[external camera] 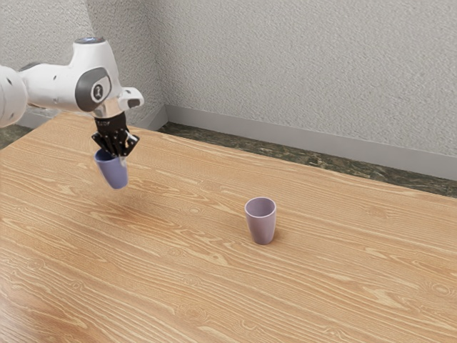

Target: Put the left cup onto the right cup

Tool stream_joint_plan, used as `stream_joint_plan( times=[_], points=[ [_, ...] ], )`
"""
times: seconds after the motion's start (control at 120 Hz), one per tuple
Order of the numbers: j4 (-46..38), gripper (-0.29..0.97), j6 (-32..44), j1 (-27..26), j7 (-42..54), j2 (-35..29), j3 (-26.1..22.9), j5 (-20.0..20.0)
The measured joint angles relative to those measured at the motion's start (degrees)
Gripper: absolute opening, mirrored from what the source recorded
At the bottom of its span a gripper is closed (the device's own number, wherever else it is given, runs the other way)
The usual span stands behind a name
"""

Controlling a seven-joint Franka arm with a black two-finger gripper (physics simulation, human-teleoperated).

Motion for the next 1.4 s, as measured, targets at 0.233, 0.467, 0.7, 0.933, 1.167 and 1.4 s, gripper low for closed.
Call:
stream_joint_plan(
  times=[0.233, 0.467, 0.7, 0.933, 1.167, 1.4],
  points=[
    [3.9, -0.10, -6.6, -3.4, -6.3, -1.9, -3.2, 3.9],
    [7.7, -0.10, -11.1, -4.7, -12.7, -1.7, -9.9, 7.9],
    [10.1, -0.10, -13.1, -5.6, -18.8, 0.3, -15.1, 9.5],
    [13.4, -0.10, -13.9, -7.5, -24.6, 2.4, -18.6, 11.8],
    [16.7, -0.10, -14.7, -9.2, -30.1, 4.4, -20.4, 12.1],
    [18.9, -0.10, -15.1, -10.4, -35.4, 6.4, -22.5, 11.8]
  ],
)
